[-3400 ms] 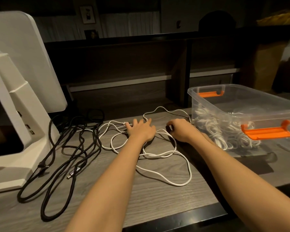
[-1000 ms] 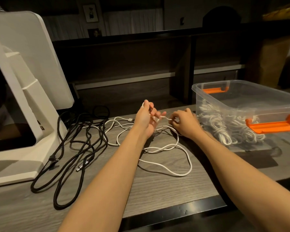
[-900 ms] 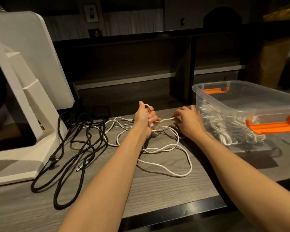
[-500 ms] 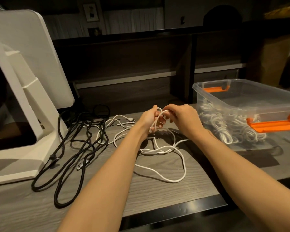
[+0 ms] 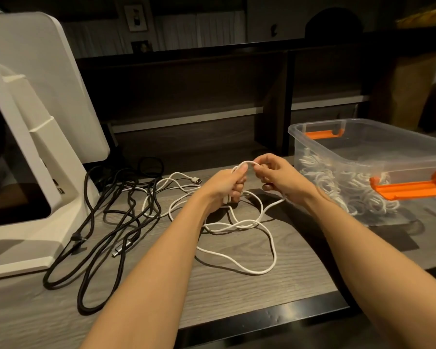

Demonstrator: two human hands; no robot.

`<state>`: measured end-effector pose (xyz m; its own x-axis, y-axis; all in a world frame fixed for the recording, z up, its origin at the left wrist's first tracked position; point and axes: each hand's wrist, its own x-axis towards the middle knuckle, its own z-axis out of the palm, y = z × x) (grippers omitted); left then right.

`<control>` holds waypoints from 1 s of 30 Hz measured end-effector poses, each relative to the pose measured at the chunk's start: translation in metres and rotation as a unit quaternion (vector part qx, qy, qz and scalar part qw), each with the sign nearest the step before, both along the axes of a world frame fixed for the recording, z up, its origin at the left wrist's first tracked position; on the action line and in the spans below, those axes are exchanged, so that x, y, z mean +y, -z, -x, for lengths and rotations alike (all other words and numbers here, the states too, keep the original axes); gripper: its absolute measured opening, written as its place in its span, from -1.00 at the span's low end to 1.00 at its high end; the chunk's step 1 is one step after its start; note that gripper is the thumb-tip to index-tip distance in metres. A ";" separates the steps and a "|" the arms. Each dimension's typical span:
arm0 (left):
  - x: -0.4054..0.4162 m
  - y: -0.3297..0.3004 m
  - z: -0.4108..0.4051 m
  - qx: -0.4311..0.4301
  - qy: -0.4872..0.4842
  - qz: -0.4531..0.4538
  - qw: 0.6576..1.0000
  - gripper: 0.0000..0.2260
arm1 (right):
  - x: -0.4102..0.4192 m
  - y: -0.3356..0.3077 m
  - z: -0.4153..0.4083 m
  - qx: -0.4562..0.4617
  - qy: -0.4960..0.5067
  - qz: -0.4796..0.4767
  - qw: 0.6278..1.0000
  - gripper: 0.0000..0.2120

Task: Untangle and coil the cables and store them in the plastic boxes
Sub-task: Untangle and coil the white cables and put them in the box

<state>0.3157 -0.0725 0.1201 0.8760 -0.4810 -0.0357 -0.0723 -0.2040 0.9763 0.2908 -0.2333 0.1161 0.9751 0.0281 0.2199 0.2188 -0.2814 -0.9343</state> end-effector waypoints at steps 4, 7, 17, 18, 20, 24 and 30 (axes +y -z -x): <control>-0.001 0.002 -0.002 0.003 -0.055 0.110 0.992 -0.67 | -0.004 0.001 0.001 0.119 -0.043 -0.110 0.986 -0.83; -0.004 0.003 -0.003 0.029 -0.075 0.201 0.976 -0.63 | -0.009 0.001 -0.001 0.140 -0.028 -0.172 0.975 -0.78; -0.012 -0.002 0.005 0.097 -0.131 0.326 0.931 -0.67 | -0.005 0.002 -0.003 0.161 0.080 -0.063 0.982 -0.89; -0.011 -0.001 0.005 0.099 -0.137 0.320 0.932 -0.67 | -0.005 0.004 -0.004 0.140 0.117 -0.009 0.983 -0.88; -0.009 -0.003 0.006 0.120 -0.135 0.348 0.920 -0.68 | -0.004 0.007 -0.005 0.095 0.177 0.049 0.978 -0.90; -0.004 -0.008 0.003 0.188 -0.150 0.447 0.862 -0.63 | -0.004 0.005 -0.002 0.078 0.164 -0.143 0.973 -0.82; -0.001 -0.008 0.000 0.173 -0.179 0.310 0.917 -0.56 | 0.005 -0.002 0.005 -0.005 0.136 -0.028 0.990 -0.66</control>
<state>0.3158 -0.0733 0.1282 0.9698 -0.1858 -0.1579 0.2267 0.4487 0.8645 0.2859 -0.2282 0.1183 0.9429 -0.2469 0.2234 0.1517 -0.2787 -0.9483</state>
